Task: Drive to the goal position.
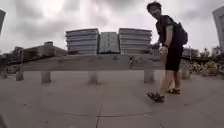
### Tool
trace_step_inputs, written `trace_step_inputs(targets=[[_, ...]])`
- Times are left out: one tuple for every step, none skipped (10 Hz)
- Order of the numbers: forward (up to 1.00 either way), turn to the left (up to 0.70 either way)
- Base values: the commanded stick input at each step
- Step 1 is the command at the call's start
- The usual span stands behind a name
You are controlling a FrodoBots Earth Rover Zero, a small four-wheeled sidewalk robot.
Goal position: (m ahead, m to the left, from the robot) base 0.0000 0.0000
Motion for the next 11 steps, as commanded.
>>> trace_step_inputs(targets=[[0.05, 0.0], [0.05, 0.0], [0.06, 0.0], [0.06, 0.0], [0.05, 0.0], [0.06, 0.0], [0.06, 0.0], [0.05, 0.0], [0.05, 0.0], [0.06, 0.0], [0.06, 0.0]])
